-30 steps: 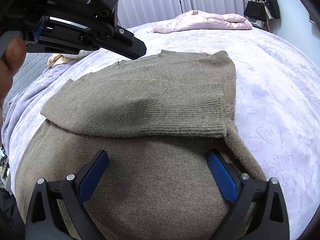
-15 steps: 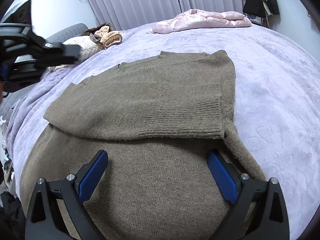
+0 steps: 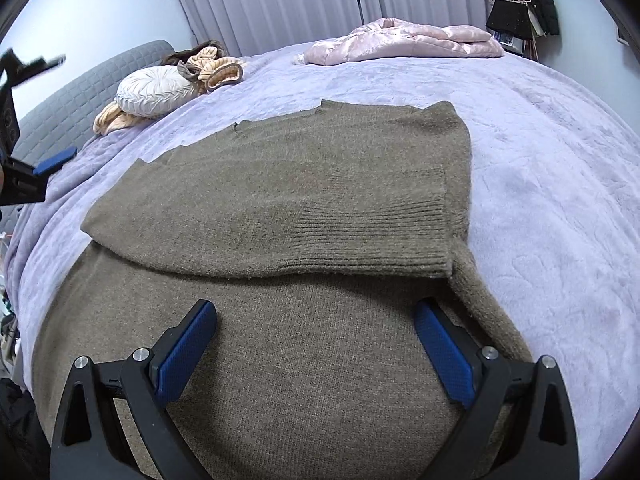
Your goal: Fold small clothes
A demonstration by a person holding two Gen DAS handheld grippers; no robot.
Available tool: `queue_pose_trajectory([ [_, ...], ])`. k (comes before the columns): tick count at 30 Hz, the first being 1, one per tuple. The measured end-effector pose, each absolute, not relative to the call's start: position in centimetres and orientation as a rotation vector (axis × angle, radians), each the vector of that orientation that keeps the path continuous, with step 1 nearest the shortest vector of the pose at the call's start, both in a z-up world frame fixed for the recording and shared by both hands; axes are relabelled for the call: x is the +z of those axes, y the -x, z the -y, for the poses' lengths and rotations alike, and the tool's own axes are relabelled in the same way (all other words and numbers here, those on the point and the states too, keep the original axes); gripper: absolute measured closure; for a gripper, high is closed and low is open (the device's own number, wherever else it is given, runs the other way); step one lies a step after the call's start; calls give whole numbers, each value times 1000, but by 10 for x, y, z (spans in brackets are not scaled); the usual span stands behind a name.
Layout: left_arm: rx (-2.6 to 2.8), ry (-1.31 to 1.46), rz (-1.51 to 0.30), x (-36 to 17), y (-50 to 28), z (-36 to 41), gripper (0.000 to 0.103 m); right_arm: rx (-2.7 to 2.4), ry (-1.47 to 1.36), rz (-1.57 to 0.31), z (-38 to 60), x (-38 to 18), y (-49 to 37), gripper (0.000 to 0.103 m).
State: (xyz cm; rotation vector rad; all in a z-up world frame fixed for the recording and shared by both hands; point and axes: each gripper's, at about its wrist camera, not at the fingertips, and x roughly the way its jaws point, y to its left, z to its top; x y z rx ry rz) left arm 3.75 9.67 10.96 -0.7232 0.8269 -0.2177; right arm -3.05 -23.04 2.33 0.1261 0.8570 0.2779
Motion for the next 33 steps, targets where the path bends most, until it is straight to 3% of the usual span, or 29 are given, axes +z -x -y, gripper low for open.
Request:
queue_pose_trajectory([
  [10, -55, 423, -893, 69, -25, -108, 0, 335, -374, -827, 255, 41, 22, 4],
  [20, -17, 374, -975, 28, -29, -112, 0, 291, -432, -804, 265, 53, 11, 11],
  [22, -16, 364, -995, 22, -32, -110, 0, 282, -422, -854, 262, 46, -1, 33],
  [23, -14, 358, -998, 22, -33, -108, 0, 279, -412, -901, 259, 39, -10, 52],
  [25, -35, 361, -961, 31, -30, -105, 0, 257, -388, -912, 255, 37, -17, 62],
  [27, -45, 346, -922, 42, -29, -101, 0, 225, -372, -870, 258, 44, -16, 79],
  [29, -40, 331, -933, 42, -34, -98, 0, 194, -385, -853, 264, 46, -18, 88],
  [33, 4, 240, -1104, 6, -53, -89, 0, 178, -375, -895, 268, 36, -27, 89],
])
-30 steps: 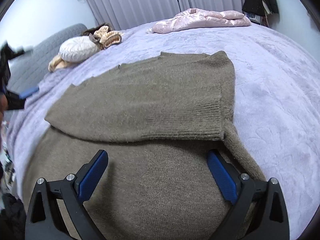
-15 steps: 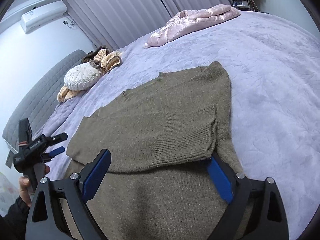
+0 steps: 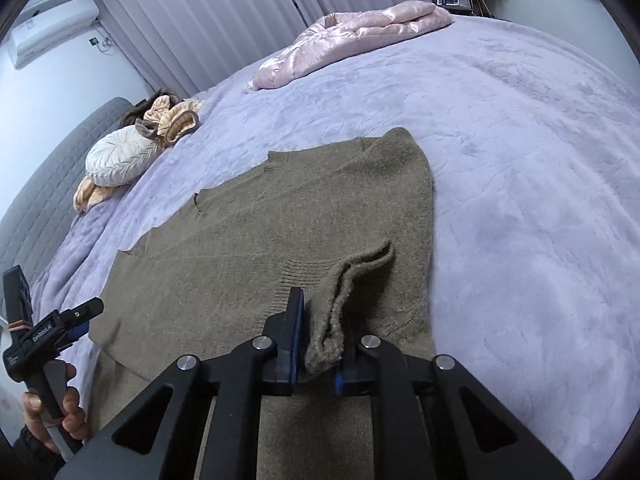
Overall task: Fold small clothes
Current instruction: 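Grasp the cuff with the right tool, straighten it, and release, then move both tools down to the hem of the brown sweater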
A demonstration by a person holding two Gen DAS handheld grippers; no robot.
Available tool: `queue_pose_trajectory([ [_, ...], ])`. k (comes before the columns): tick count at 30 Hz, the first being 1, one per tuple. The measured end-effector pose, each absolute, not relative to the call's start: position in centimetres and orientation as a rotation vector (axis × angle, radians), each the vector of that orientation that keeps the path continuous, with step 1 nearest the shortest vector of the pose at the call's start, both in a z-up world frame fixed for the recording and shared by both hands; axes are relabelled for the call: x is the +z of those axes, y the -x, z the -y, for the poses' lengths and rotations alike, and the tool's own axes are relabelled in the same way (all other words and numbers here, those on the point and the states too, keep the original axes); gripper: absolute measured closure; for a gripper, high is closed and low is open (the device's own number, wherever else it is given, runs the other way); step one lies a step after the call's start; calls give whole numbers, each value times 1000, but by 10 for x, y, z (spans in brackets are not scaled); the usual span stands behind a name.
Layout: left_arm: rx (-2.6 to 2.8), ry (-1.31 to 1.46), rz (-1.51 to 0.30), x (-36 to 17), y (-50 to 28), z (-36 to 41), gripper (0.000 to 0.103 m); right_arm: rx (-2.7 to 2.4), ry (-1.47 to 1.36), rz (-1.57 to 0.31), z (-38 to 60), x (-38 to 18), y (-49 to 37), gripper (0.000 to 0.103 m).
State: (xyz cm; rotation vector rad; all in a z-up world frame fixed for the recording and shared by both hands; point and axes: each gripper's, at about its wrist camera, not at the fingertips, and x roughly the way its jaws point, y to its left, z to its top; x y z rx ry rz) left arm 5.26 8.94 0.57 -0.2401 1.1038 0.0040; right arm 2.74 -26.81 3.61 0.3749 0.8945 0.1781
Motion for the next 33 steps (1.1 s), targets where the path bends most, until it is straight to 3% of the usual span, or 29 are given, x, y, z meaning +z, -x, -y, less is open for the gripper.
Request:
queue_pose_trajectory([
  [10, 57, 173, -1047, 26, -14, -106, 0, 87, -407, -885, 297, 41, -13, 81],
  [11, 53, 176, -1022, 34, -8, -106, 0, 43, -388, -868, 299, 49, -7, 76],
  [13, 41, 188, -983, 48, -2, -103, 0, -13, -358, -821, 301, 63, 4, 48],
  [14, 27, 191, -974, 53, -2, -98, 0, -24, -356, -781, 300, 72, 11, 26],
  [15, 12, 186, -971, 57, -4, -90, 0, -19, -350, -753, 297, 78, 14, 20],
  [23, -82, 2, -965, 59, -35, -7, 0, 166, -167, -800, 220, 86, -8, 20],
  [28, -63, -3, -1070, 21, -67, -2, 0, 96, -88, -982, 205, 42, -50, 20],
  [33, -59, 11, -1068, 22, -69, -5, 0, 46, -44, -1002, 206, 32, -69, 18],
])
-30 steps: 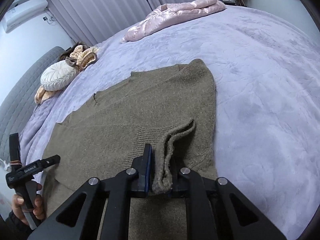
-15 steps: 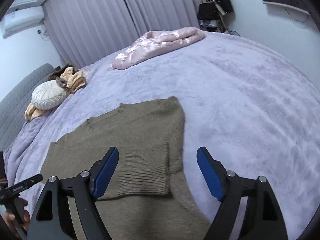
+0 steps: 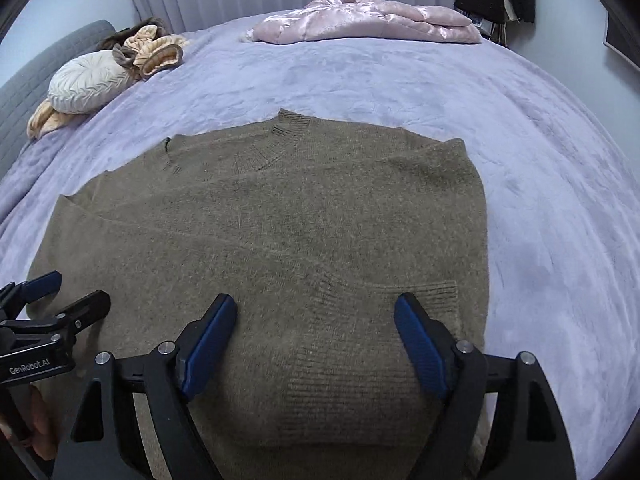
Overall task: Fold small clothes
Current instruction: 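Move both tools down to the hem of the brown sweater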
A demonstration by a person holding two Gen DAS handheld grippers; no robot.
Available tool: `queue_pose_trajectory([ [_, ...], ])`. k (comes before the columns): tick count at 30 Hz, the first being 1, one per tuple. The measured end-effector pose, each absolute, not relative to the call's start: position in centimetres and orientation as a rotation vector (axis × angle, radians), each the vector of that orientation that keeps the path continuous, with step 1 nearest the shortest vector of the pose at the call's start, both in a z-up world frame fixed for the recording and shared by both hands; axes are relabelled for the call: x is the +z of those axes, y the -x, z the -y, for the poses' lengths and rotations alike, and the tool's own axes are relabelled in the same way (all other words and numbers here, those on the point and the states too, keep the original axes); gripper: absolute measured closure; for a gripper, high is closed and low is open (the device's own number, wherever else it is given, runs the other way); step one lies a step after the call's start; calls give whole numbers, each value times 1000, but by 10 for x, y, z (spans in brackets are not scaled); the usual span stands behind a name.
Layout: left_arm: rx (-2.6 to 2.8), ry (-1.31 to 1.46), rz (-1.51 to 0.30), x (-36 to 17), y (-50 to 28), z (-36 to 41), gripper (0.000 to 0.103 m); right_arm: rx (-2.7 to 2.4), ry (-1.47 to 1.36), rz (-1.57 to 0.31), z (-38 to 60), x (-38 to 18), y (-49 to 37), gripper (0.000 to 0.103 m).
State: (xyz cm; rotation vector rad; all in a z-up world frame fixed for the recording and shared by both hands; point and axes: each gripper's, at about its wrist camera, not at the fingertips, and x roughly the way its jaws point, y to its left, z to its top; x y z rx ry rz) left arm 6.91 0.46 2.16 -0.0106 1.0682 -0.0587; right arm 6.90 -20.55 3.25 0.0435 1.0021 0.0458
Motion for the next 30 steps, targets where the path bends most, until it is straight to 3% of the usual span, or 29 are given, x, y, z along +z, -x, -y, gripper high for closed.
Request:
queue_pose_trajectory([
  [8, -102, 32, -1052, 36, -26, 2, 0, 115, -52, -942, 190, 61, -8, 18],
  [15, -94, 14, -1088, 20, 2, 6, 0, 117, -30, -1003, 188, 35, 19, 18],
  [30, -112, -23, -1021, 17, 102, -4, 0, 143, 104, -927, 187, 27, 122, 14],
])
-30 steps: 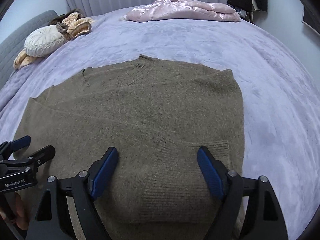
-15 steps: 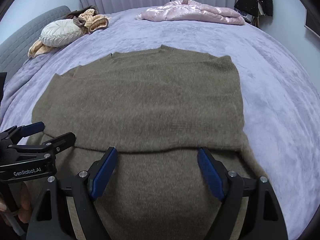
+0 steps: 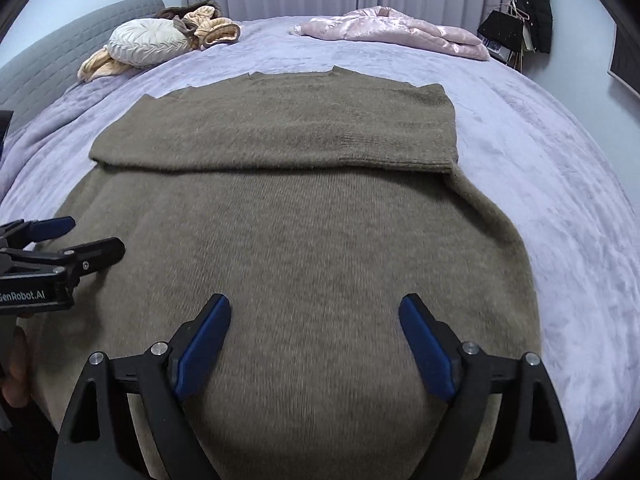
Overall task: Fold small clothes
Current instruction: 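Move both tools down to the hem of the brown sweater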
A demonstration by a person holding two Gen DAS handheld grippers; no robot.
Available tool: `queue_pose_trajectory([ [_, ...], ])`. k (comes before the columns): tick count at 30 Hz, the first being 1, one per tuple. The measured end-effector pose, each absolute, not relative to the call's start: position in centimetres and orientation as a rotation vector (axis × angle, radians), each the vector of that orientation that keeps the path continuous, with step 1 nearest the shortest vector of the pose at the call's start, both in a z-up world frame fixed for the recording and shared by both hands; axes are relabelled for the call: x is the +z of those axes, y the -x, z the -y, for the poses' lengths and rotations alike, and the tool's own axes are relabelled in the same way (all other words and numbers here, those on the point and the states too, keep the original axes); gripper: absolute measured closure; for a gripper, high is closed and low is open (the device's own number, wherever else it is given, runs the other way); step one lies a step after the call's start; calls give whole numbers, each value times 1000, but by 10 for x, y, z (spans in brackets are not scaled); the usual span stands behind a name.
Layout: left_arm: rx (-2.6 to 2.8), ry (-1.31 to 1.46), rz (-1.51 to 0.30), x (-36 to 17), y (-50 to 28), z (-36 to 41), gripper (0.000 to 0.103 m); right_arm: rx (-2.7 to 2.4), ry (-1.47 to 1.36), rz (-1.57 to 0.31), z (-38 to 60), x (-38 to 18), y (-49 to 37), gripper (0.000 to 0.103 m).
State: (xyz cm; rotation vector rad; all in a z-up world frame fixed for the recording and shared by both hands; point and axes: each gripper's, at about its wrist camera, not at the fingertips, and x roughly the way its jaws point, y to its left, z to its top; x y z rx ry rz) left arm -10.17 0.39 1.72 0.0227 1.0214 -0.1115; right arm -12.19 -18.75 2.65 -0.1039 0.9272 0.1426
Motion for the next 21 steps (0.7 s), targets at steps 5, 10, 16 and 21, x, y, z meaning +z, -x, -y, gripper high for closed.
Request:
queue_pose_trajectory([
  [5, -158, -96, -998, 19, 140, -7, 0, 188, 157, -878, 192, 27, 160, 14],
  [10, -214, -157, -1007, 19, 172, -18, 0, 250, 180, -866, 203, 26, 192, 10],
  [16, -247, -147, -1068, 23, 211, -41, 0, 288, 292, -915, 213, 24, 225, 5],
  [21, -242, 93, -1185, -2, 223, -75, 0, 234, 250, -960, 241, 32, 248, 5],
])
